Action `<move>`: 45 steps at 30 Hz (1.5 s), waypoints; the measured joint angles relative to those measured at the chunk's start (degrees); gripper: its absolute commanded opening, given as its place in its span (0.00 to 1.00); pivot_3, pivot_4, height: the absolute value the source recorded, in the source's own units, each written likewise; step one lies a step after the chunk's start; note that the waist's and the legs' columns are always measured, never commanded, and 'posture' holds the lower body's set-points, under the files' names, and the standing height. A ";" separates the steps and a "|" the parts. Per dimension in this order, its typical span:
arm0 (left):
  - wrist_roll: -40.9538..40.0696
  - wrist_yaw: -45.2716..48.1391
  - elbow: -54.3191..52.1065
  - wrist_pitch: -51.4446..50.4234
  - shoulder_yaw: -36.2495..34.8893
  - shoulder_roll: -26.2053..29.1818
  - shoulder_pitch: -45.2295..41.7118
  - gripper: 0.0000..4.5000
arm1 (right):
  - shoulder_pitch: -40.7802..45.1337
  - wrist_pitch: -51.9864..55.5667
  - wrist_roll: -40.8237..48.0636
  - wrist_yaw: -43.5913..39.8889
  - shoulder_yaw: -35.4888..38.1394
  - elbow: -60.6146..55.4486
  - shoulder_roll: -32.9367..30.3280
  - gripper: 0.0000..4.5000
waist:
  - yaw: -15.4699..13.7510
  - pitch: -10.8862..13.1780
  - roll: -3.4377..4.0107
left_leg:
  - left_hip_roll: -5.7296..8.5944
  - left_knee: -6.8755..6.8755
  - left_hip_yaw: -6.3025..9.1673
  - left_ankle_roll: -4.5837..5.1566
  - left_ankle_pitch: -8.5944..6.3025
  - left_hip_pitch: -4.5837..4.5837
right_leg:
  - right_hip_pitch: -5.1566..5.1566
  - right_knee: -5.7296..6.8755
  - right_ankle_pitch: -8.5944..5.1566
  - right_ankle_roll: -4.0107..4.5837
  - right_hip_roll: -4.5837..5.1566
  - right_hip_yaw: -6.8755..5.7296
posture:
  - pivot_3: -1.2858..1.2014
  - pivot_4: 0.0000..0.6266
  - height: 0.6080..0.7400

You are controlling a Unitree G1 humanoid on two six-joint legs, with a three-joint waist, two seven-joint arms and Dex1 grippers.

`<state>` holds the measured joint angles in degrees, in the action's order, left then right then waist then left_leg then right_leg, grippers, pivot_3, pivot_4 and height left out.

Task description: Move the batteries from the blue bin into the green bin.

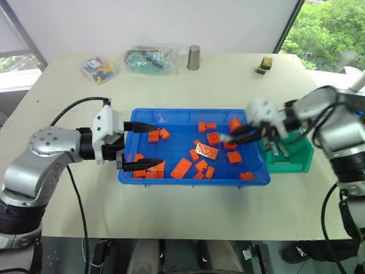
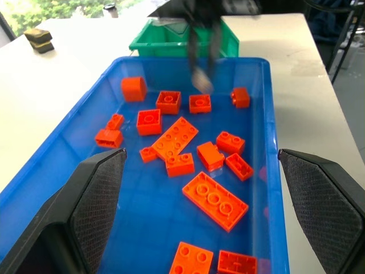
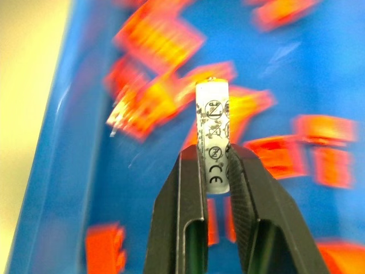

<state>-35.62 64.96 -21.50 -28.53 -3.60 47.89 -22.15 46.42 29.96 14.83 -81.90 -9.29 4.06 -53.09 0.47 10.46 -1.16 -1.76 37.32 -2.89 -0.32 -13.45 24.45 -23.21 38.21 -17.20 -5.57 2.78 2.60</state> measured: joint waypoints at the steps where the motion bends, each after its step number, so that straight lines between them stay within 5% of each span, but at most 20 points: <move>1: -0.03 0.18 0.00 0.05 0.05 -0.04 0.06 1.00 | -0.95 4.19 1.63 1.39 2.88 -0.97 -1.08 0.01 | -0.18 0.00 0.00 | 0.02 -0.03 0.02 0.00 0.00 0.01 | 0.02 -0.05 0.00 0.00 0.03 -0.02 | 0.52 0.24 1.00; 7: 0.06 1.13 0.52 0.33 0.86 -0.98 0.30 1.00 | -8.68 22.49 7.33 13.48 15.82 -4.00 -2.76 0.01 | 0.38 -0.02 0.00 | 0.01 -0.03 -0.05 0.01 -0.01 -0.03 | 0.03 -0.03 0.00 0.01 0.02 0.03 | 0.52 0.24 1.00; 12: 0.34 1.49 2.41 0.68 2.11 -1.66 -0.85 1.00 | -17.69 27.25 8.62 20.58 23.31 -7.45 -3.17 0.01 | 0.29 -0.02 0.00 | 0.00 -0.09 -0.05 0.01 -0.01 -0.01 | 0.00 -0.04 0.00 0.00 -0.10 0.05 | 0.52 0.24 1.00; 21: 1.17 2.69 3.44 1.38 2.72 -1.92 -1.75 1.00 | -25.15 26.30 7.83 28.62 23.80 -10.33 -2.77 0.99 | 0.38 -0.02 0.00 | 0.01 -0.06 -0.08 0.02 0.00 -0.01 | 0.00 -0.04 0.01 -0.02 -0.15 0.09 | 0.52 0.24 1.00; 26: 1.15 2.81 3.51 1.39 2.46 -1.75 -1.61 1.00 | -27.67 17.40 6.74 25.76 23.33 -9.00 -5.53 0.99 | 0.26 -0.02 0.00 | 0.01 -0.07 -0.06 0.02 0.00 -0.01 | 0.00 -0.05 0.00 -0.03 -0.17 0.08 | 0.52 0.24 1.00; 36: -0.07 6.03 7.67 0.91 -4.68 5.48 -0.16 1.00 | -21.61 -5.38 6.37 0.47 23.88 15.80 -20.20 0.99 | 0.54 0.00 0.05 | -0.04 -0.09 -0.13 0.02 -0.01 -0.07 | 0.01 -0.07 -0.01 -0.01 -0.18 0.08 | 0.52 0.24 1.00; 45: 1.50 11.22 22.00 3.25 -8.38 11.59 -5.86 1.00 | -9.95 -12.93 2.65 -6.59 17.72 31.68 -19.84 0.99 | 0.70 0.03 0.12 | -0.05 -0.10 -0.25 0.01 -0.01 -0.07 | -0.07 -0.04 -0.01 -0.01 -0.16 0.09 | 0.52 0.24 1.00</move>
<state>-34.12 76.18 0.50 -25.27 -11.98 59.49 -28.01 36.47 17.03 17.48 -88.49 8.43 35.74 -72.92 1.17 10.49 -1.04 -1.81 37.23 -3.14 -0.31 -13.45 24.38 -23.27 38.17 -17.21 -5.57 2.62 2.69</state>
